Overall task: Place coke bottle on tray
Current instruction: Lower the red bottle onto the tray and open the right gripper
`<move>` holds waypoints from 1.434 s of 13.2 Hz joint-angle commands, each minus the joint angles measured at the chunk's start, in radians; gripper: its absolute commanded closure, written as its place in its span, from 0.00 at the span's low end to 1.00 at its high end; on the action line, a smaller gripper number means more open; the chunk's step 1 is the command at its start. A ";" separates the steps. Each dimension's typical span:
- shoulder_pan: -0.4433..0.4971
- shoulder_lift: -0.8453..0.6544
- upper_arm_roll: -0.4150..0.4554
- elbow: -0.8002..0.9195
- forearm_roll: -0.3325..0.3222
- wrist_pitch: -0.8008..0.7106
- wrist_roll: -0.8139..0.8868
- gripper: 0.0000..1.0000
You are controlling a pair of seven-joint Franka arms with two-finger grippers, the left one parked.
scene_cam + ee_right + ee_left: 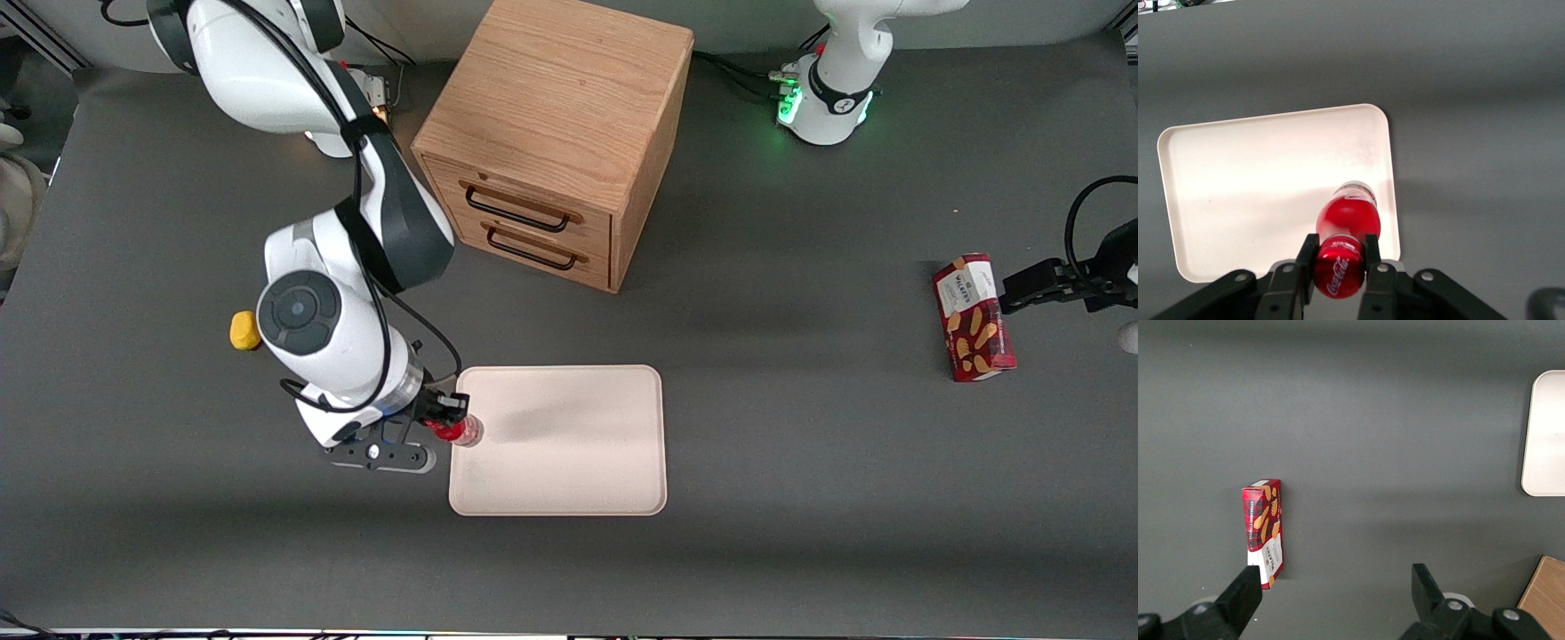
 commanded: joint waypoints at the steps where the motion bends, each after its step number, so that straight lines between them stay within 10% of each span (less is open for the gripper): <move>1: -0.007 0.017 -0.004 -0.041 0.037 0.086 -0.017 0.84; 8: -0.005 0.049 -0.002 -0.082 0.035 0.159 -0.011 0.81; 11: -0.004 0.063 -0.002 -0.082 0.035 0.162 -0.002 0.40; 15: -0.004 0.063 -0.002 -0.084 0.029 0.169 0.000 0.38; 17: -0.005 0.040 -0.002 -0.082 0.026 0.157 0.005 0.00; 19: -0.008 -0.031 -0.005 -0.078 0.023 0.020 0.006 0.00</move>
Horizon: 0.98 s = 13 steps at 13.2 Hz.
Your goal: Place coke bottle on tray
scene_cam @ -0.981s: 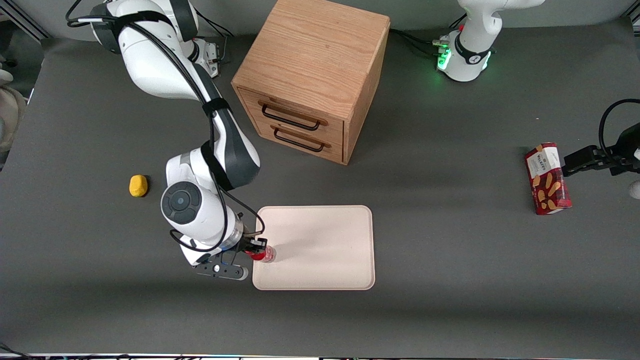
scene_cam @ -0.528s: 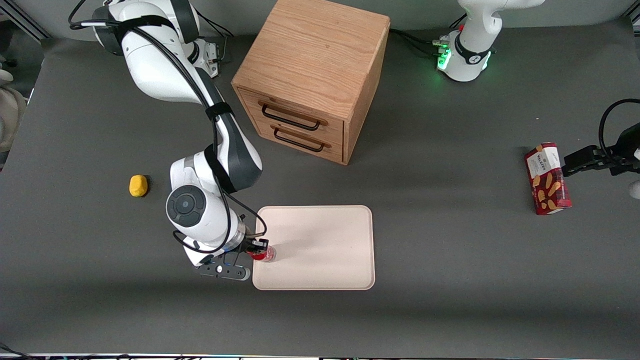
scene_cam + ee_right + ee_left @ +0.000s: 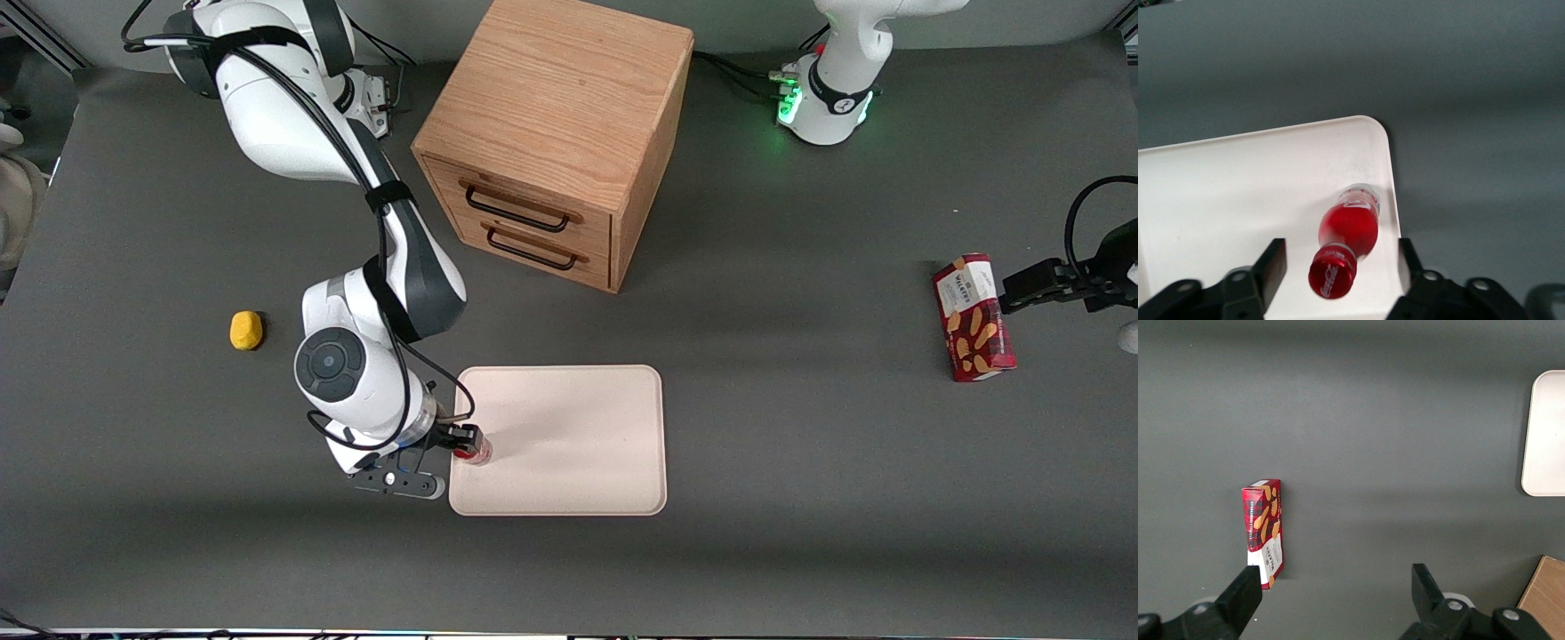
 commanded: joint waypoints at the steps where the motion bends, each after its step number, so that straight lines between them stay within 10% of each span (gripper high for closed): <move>1: -0.007 -0.128 -0.007 -0.009 0.005 -0.191 0.007 0.00; 13: -0.243 -0.610 0.004 -0.117 -0.091 -0.721 -0.241 0.00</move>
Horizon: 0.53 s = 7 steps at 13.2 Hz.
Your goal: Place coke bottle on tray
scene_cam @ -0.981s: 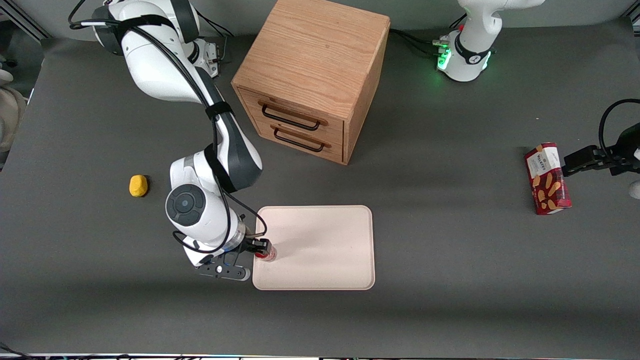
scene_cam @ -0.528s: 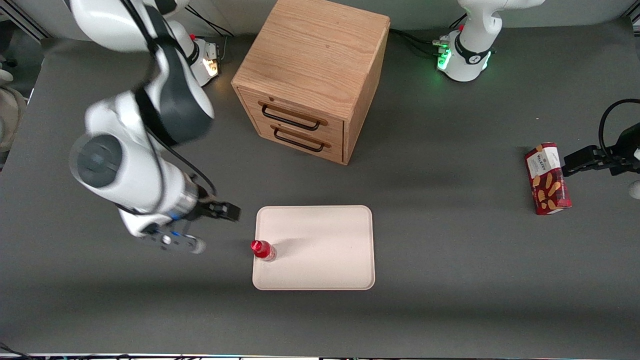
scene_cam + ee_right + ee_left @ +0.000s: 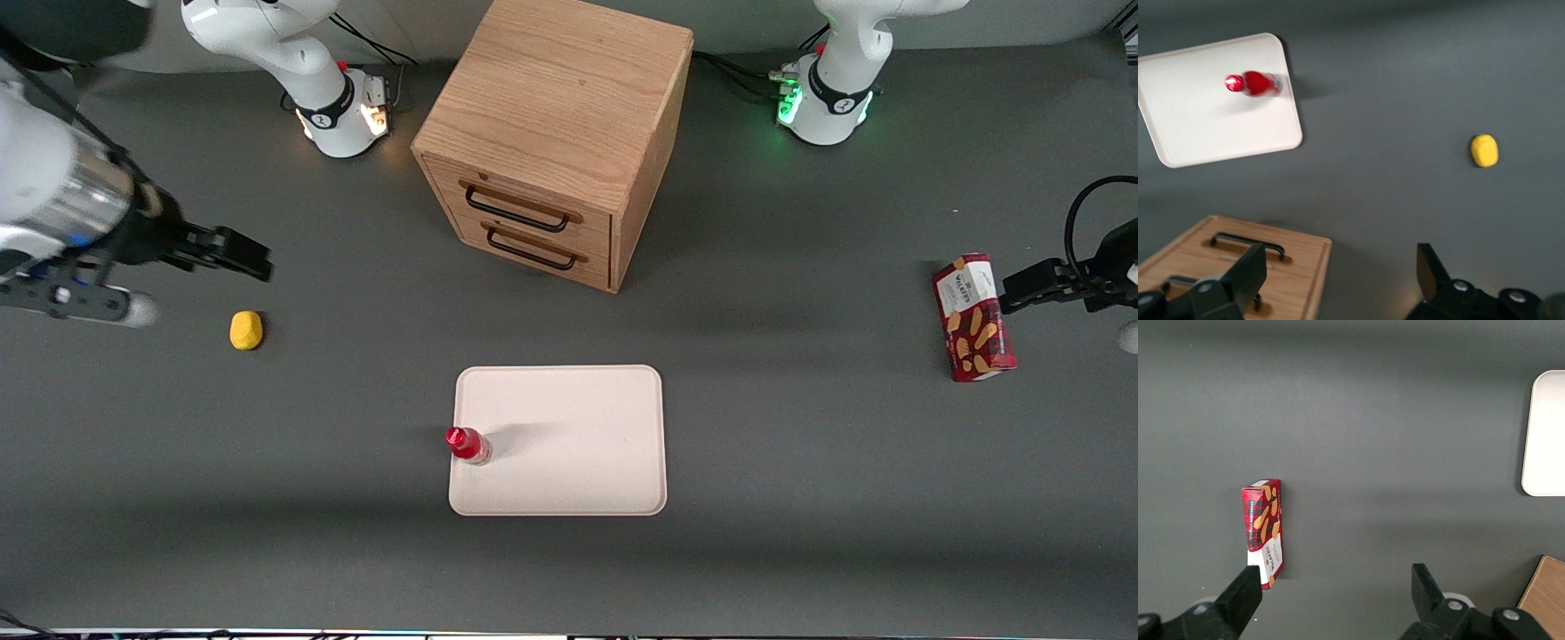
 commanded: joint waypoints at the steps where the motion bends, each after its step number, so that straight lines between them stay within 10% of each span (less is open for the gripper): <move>1: -0.099 -0.118 0.017 -0.171 -0.008 0.019 -0.134 0.00; 7: -0.319 -0.290 0.201 -0.435 -0.059 0.199 -0.273 0.00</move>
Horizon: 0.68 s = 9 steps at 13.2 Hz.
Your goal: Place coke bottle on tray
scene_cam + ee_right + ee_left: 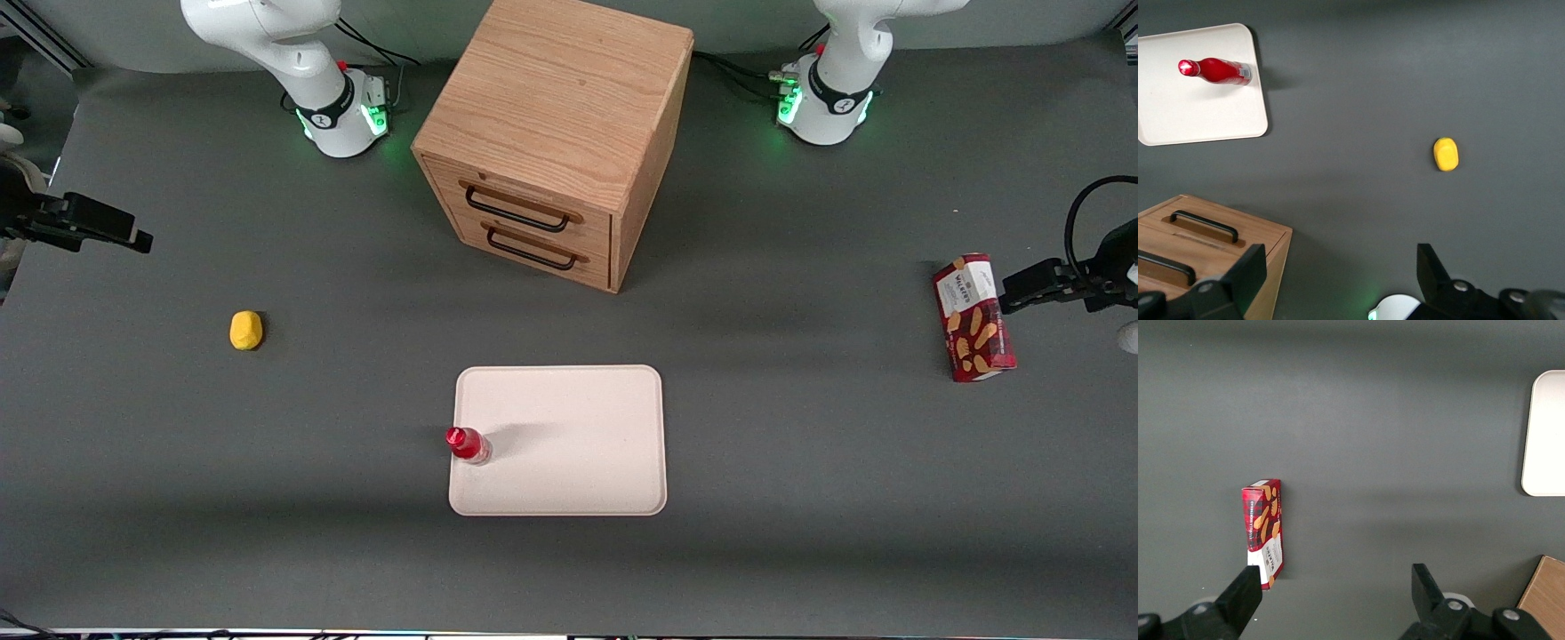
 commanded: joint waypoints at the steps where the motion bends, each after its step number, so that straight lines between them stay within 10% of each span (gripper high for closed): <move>1: -0.051 -0.092 0.083 -0.160 -0.033 0.114 -0.023 0.00; 9: -0.006 -0.083 0.009 -0.180 -0.071 0.224 -0.095 0.00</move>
